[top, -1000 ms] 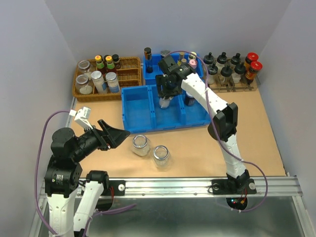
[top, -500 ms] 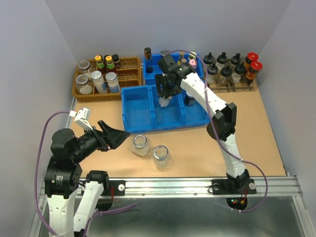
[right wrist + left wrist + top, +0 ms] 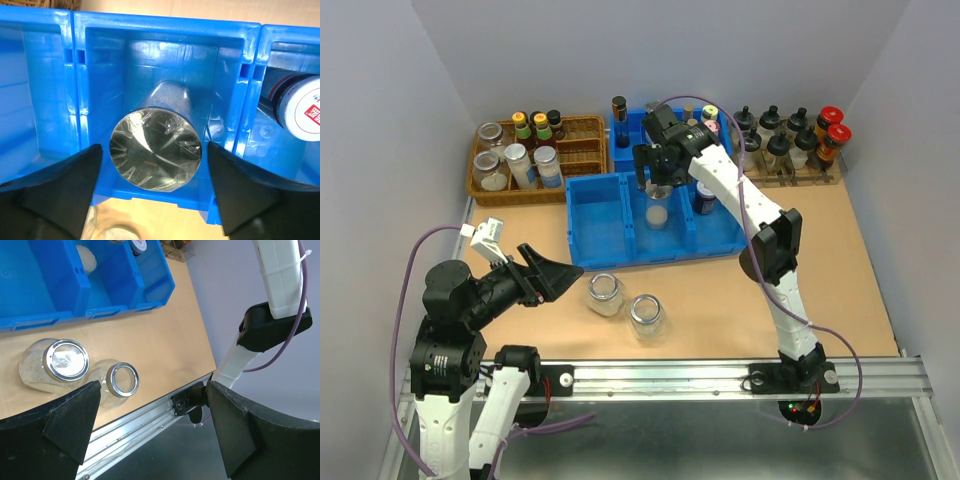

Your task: Organize the condiment bottles

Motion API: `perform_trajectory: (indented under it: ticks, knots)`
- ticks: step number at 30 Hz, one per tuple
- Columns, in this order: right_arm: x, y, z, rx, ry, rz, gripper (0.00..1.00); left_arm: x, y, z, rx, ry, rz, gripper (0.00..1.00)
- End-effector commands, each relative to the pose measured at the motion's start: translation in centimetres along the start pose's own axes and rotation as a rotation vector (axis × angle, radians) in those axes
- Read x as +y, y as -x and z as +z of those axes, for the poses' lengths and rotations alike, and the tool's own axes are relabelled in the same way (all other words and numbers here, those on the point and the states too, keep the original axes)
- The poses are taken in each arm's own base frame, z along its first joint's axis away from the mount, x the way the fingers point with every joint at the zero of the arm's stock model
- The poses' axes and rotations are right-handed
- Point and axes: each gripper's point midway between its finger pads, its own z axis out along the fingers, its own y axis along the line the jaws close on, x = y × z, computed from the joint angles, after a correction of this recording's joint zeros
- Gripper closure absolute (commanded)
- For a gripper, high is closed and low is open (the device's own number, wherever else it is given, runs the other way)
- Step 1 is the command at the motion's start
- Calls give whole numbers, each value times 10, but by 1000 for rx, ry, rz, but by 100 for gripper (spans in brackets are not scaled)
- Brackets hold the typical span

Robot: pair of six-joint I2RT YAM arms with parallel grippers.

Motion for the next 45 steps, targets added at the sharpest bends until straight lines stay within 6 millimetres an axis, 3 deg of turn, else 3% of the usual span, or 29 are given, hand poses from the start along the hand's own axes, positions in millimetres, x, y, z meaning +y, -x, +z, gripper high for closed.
perform_trajectory:
  ticks: [1,8,11,12,14,15,16,17,18,19,20,21,22,24,25,28,29,33,38,44,45]
  knots:
    - [-1,35,-25,-124,13,15,8,-16,9,-6,-37,-48,42,1]
    - [-7,54,-44,-209,-12,37,0,-16,11,-5,-39,-48,44,1]
    - [-13,68,-70,-279,-25,71,0,-16,12,-5,-43,-43,47,1]
    - [-17,72,-92,-313,-22,82,0,-16,12,-6,-43,-43,48,1]
    - [-22,72,-111,-335,-23,91,0,-14,13,-5,-47,-32,55,1]
    - [-26,73,-136,-367,-10,103,0,-8,11,-4,-36,-8,47,1]
    - [-29,69,-147,-369,-2,104,0,3,15,-2,-52,55,40,1]
    - [-33,49,-137,-313,-17,94,0,23,8,2,-3,142,19,1]
    - [-35,41,-141,-300,-16,94,0,35,5,5,17,192,16,1]
    - [-41,35,-164,-322,-2,108,0,49,2,8,37,246,9,1]
    - [-46,16,-156,-273,-13,98,0,58,-1,9,59,276,17,1]
    - [-48,6,-161,-267,-11,95,0,68,-5,12,89,318,2,1]
    - [-52,1,-181,-297,6,109,0,78,-4,12,85,367,6,1]
    - [-59,-22,-184,-266,-2,106,0,95,-3,14,108,441,14,1]
    - [-63,-27,-204,-293,21,122,0,105,-2,15,110,487,19,1]
    - [-73,-63,-203,-227,7,131,0,122,-2,24,150,545,40,1]
    - [-80,-72,-214,-233,3,139,0,125,-2,27,161,554,44,1]
    - [-103,-117,-215,-170,-52,154,0,138,-4,47,223,587,105,1]
    - [-118,-151,-229,-140,-61,197,0,137,-18,78,312,593,183,1]
    - [-130,-172,-242,-122,-75,218,0,135,-32,110,357,605,271,1]
    - [-131,-175,-242,-118,-76,218,0,133,-43,118,394,598,300,1]
